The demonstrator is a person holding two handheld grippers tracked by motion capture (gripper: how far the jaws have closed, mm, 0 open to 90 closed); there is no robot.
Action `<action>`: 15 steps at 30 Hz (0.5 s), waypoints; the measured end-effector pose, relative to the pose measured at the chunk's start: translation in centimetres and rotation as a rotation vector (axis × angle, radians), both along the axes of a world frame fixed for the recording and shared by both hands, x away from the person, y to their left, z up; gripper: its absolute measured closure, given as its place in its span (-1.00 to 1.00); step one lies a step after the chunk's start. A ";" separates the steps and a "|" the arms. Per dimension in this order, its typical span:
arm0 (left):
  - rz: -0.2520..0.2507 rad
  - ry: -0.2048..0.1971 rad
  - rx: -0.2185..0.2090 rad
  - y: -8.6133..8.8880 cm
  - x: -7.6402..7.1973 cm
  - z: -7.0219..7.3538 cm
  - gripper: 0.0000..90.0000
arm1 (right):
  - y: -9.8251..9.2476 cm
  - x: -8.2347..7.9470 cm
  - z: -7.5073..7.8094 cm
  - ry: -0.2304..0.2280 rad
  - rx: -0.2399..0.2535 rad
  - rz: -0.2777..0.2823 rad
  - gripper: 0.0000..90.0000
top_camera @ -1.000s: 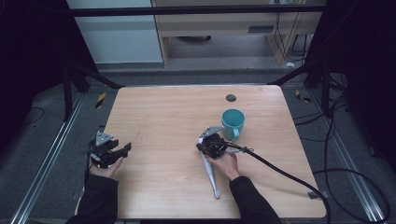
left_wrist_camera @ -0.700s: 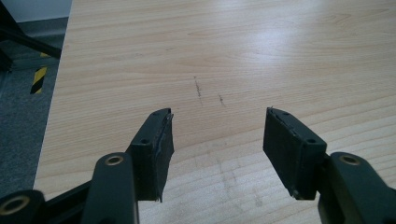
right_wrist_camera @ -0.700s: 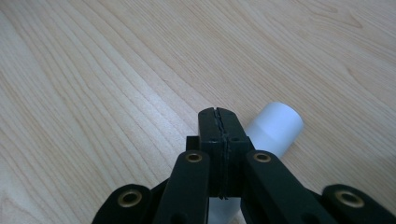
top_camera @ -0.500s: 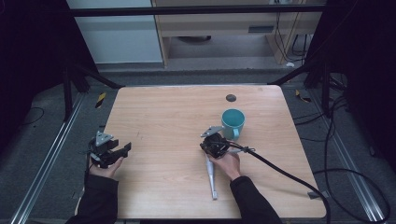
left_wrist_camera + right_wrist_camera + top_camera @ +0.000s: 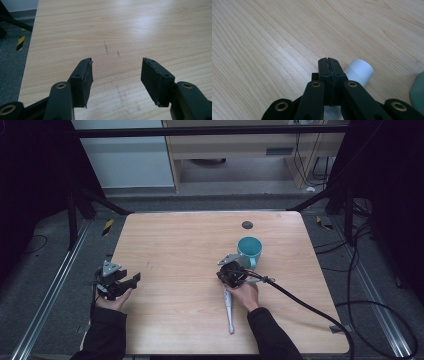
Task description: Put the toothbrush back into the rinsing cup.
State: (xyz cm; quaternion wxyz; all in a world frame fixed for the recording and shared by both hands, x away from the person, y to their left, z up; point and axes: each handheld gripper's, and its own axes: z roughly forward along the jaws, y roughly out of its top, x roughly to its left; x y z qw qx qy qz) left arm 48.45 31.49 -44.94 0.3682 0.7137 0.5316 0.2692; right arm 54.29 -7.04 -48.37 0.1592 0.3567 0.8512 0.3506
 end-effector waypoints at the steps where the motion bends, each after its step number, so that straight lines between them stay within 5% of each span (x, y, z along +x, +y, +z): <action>1: 0.000 0.000 0.000 0.0 0.0 0.0 -0.06 | 0.0 0.0 0.0 0.000 0.001 -0.004 1.00; 15: 0.000 0.000 0.000 0.0 0.0 0.0 -0.06 | -0.5 0.1 0.0 -0.005 -0.004 -0.019 1.00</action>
